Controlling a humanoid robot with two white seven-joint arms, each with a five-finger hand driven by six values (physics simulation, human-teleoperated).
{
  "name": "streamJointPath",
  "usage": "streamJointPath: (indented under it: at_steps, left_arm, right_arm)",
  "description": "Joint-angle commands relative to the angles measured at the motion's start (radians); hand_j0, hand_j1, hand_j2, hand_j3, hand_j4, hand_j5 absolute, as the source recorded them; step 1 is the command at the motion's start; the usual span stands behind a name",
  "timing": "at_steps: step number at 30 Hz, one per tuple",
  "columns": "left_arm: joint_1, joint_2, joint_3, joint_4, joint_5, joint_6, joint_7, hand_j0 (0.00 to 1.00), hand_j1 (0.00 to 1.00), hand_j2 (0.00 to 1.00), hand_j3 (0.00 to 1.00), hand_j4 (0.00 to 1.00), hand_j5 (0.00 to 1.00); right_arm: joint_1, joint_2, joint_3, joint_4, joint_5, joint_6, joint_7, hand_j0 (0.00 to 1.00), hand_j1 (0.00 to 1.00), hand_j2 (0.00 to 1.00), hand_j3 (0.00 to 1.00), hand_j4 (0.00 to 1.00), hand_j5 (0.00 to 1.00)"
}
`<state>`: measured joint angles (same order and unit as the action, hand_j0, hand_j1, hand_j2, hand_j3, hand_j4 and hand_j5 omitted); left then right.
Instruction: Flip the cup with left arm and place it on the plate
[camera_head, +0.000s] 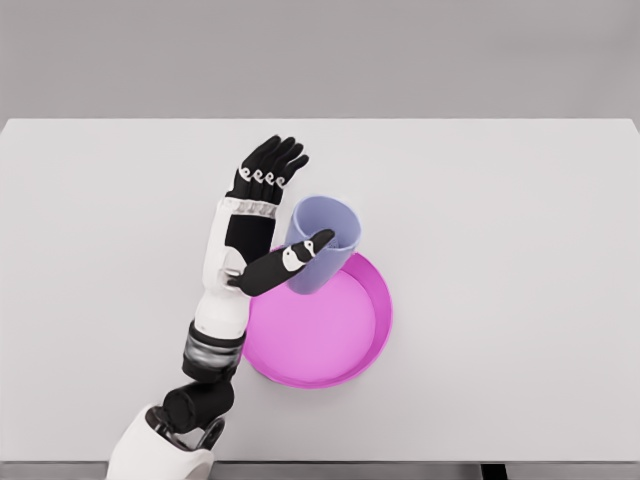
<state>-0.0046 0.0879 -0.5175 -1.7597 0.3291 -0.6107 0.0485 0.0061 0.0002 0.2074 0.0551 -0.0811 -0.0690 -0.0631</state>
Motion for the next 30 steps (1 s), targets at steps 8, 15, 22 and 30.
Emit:
streamJointPath:
  at_steps: [8, 15, 22, 30]
  left_arm:
    - [0.0, 0.018, -0.001, -0.004, 0.008, 0.0, 0.001, 0.88, 0.88, 0.88, 0.88, 0.88, 0.88]
    - [-0.008, 0.042, 0.008, -0.003, 0.024, 0.0, 0.001, 0.92, 0.92, 0.92, 0.92, 0.92, 0.92]
    - [-0.095, 0.269, 0.021, 0.009, 0.065, 0.0, -0.006, 1.0, 1.0, 1.0, 1.0, 1.0, 1.0]
    - [-0.379, 0.808, -0.286, 0.123, 0.235, 0.0, -0.429, 1.0, 1.0, 1.0, 1.0, 1.0, 1.0]
  right_arm:
    - [0.0, 0.0, 0.001, 0.0, 0.0, 0.0, 0.0, 1.0, 1.0, 1.0, 1.0, 1.0, 1.0]
    - [0.0, 0.0, 0.0, 0.0, 0.0, 0.0, 0.0, 1.0, 1.0, 1.0, 1.0, 1.0, 1.0]
    - [0.0, 0.0, 0.0, 0.0, 0.0, 0.0, 0.0, 1.0, 1.0, 1.0, 1.0, 1.0, 1.0]
    - [0.0, 0.0, 0.0, 0.0, 0.0, 0.0, 0.0, 1.0, 1.0, 1.0, 1.0, 1.0, 1.0]
